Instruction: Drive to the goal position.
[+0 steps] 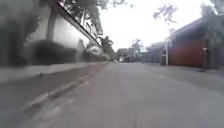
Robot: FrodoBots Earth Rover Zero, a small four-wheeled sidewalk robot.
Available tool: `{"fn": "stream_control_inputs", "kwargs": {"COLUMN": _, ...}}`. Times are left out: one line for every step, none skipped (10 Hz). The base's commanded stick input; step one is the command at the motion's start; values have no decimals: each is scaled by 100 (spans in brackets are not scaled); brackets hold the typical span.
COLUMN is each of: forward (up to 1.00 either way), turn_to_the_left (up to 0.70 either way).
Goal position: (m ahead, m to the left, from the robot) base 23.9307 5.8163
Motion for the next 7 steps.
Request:
{"fn": "stream_control_inputs", "kwargs": {"forward": 100, "turn_to_the_left": 0}}
{"fn": "stream_control_inputs", "kwargs": {"forward": 100, "turn_to_the_left": 0}}
{"fn": "stream_control_inputs", "kwargs": {"forward": 100, "turn_to_the_left": 0}}
{"fn": "stream_control_inputs", "kwargs": {"forward": 100, "turn_to_the_left": 0}}
{"fn": "stream_control_inputs", "kwargs": {"forward": 100, "turn_to_the_left": 0}}
{"fn": "stream_control_inputs", "kwargs": {"forward": 100, "turn_to_the_left": -23}}
{"fn": "stream_control_inputs", "kwargs": {"forward": 100, "turn_to_the_left": -40}}
